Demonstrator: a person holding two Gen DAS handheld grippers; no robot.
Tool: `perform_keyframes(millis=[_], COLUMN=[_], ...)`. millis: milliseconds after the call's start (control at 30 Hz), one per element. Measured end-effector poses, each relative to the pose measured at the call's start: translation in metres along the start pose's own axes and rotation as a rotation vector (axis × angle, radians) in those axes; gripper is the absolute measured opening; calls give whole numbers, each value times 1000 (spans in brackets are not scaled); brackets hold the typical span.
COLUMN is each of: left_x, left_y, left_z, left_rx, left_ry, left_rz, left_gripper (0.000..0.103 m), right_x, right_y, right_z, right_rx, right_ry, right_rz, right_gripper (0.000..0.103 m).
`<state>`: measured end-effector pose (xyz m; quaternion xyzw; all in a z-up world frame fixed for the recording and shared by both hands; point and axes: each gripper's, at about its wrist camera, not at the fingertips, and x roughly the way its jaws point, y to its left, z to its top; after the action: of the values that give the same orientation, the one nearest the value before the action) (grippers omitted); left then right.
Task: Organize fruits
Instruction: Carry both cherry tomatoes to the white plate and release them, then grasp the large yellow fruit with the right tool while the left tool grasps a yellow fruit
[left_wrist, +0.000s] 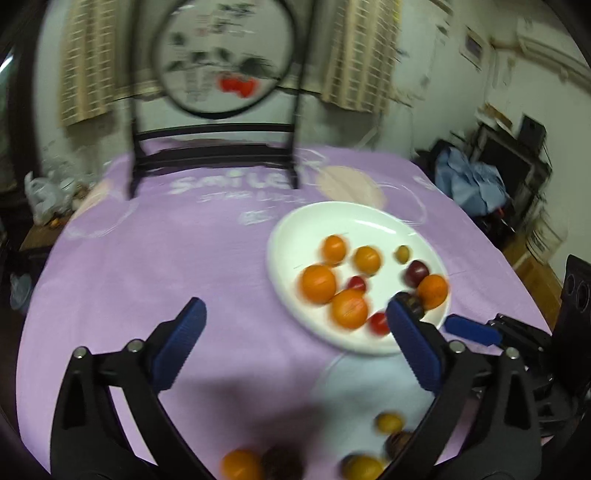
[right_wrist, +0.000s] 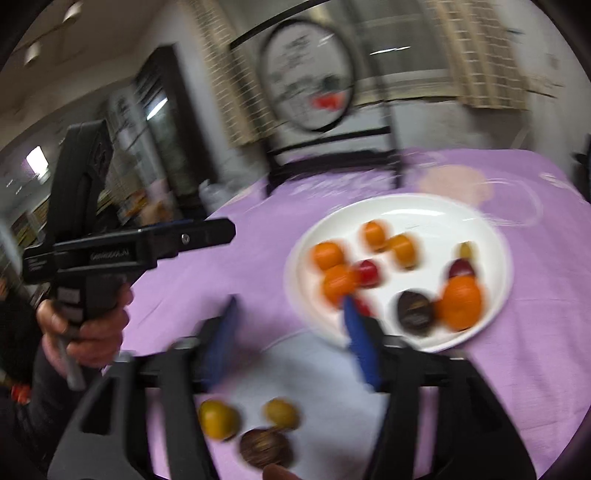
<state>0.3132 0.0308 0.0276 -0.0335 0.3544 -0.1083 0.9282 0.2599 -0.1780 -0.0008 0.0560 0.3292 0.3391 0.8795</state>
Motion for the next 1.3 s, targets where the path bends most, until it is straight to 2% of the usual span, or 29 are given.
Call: perform_keyframes(millis=[100, 167, 233, 300, 400, 467, 667, 833, 1000, 1100, 1200, 1267, 1300], left_x=[-12, -13, -18, -26, -32, -34, -37, -36, -34, -31, -29, -30, -36], left_y=[37, 64, 77, 85, 88, 88, 81, 78, 80, 81, 82, 79, 76], left_z=[-33, -55, -64, -69, -71, -71, -72, -72, -72, -73, -74, -78, -85], left_rx=[-108, -208, -254, -281, -292, -288, -255, -240, -244, -249, -240, -225, -219], left_ry=[-17, 13, 7, -9, -40, -46, -59, -56, -48, -36, -23, -9, -6], left_rz=[54, 142, 170, 169, 224, 231, 232, 245, 251, 253, 254, 224, 171], left_gripper=[101, 101, 101, 101, 101, 101, 101, 101, 101, 101, 101, 99, 99], right_x=[14, 22, 31, 40, 49, 52, 57, 66, 63, 56, 41, 33, 29], right_y=[27, 48, 64, 77, 86, 90, 82, 74, 72, 64, 45, 34, 30], right_z=[-12, -23, -33, -44, -54, -58, -58, -59, -61, -54, -38, -31, -29], right_rx=[-79, -158, -228, -292, -341, -379, -358, -348, -332, -274, -149, -106, -88], right_ry=[87, 141, 193, 236, 280, 276, 293, 333, 336, 301, 227, 183, 164], right_rz=[61, 65, 44, 28, 12, -34, -65, -77, -75, -42, -24, -52, -67], right_gripper=[64, 64, 64, 64, 64, 64, 64, 47, 39, 39, 39, 39, 39])
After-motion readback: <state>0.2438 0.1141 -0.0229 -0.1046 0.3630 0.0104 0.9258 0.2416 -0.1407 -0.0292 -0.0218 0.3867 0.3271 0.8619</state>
